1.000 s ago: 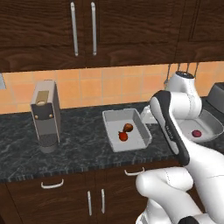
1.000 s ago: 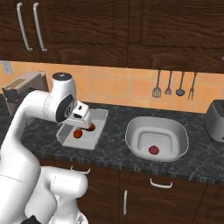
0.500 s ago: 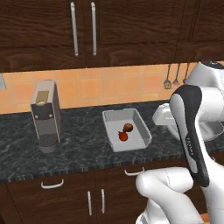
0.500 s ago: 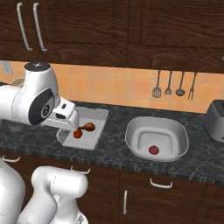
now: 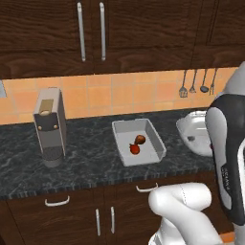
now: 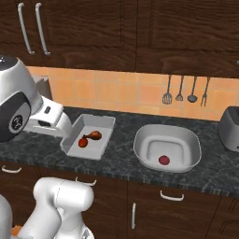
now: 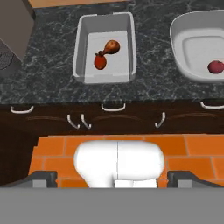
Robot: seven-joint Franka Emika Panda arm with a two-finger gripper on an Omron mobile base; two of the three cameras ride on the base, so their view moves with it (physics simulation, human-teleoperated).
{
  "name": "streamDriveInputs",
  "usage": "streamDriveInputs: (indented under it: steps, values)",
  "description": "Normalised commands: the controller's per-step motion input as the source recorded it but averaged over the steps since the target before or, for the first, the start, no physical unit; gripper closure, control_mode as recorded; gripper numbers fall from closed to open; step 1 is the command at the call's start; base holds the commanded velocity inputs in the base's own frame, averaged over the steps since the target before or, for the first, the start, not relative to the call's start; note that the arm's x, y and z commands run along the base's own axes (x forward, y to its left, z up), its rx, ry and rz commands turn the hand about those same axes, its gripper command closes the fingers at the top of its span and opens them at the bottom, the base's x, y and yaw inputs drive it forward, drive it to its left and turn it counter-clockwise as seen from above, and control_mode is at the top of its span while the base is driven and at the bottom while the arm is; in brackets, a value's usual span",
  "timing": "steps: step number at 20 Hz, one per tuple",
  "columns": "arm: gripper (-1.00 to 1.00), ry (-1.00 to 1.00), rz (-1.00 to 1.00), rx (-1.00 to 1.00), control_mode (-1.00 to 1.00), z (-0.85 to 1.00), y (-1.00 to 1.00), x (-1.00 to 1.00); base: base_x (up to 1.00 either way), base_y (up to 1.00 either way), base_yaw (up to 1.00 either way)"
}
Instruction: Place one tomato and one chicken drumstick in each tupperware on the nearby counter, to pack two identical lunches.
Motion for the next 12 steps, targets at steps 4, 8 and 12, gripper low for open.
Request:
streamDriveInputs:
  steps: [4,8,12]
  values:
    - [-1.00,-0.16,0.00,0.00,-1.00,0.19,0.06,-0.68,0.00,0.00,0.00]
    - [-1.00,-0.16,0.00,0.00,-1.00,0.10,0.00,-0.51,0.00,0.00,0.00]
    - [-1.00,-0.07,0.00,0.00,1.00,0.00,0.00,-0.23,-0.20,0.00,-0.03]
